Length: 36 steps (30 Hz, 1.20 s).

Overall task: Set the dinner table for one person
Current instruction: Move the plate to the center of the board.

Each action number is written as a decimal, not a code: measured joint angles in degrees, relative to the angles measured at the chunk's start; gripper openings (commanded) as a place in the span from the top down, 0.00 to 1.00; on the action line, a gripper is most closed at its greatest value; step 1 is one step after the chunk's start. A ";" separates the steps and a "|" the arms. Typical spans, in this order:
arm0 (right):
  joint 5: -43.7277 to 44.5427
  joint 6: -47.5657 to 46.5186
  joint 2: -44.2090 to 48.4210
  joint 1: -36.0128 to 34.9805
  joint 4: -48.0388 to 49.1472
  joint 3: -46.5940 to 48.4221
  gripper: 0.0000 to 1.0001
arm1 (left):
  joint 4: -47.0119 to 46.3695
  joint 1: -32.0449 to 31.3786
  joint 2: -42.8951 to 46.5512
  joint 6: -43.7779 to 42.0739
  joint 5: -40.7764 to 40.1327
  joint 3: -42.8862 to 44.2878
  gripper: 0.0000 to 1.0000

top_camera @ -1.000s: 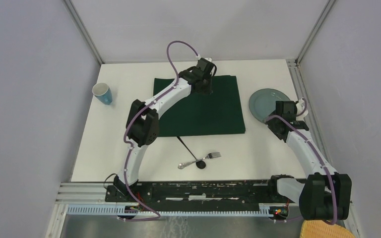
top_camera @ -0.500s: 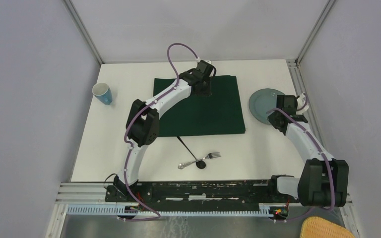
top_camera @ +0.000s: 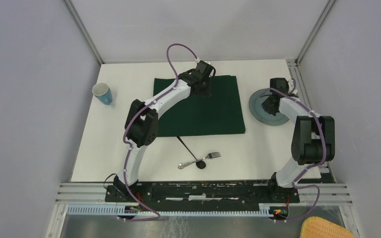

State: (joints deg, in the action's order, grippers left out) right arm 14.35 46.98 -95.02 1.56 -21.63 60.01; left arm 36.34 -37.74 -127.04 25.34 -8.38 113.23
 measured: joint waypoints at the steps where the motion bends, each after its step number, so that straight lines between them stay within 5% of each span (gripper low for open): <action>1: -0.13 -0.28 -1.07 0.00 -0.04 0.83 1.00 | -0.02 0.00 0.22 0.00 0.00 -0.07 0.72; 24: 0.39 -2.86 -6.47 0.00 3.30 5.18 1.00 | -0.04 0.00 1.36 0.02 0.00 -0.07 0.72; 36: 6.73 -3.85 -16.87 0.00 5.05 20.24 1.00 | -0.02 0.00 2.16 0.02 -0.02 -1.55 0.72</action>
State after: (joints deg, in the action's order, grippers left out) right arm 21.08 43.13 -111.90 1.56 -16.58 80.25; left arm 36.32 -37.74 -124.88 25.36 -8.40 111.68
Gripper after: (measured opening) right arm 0.006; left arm 0.284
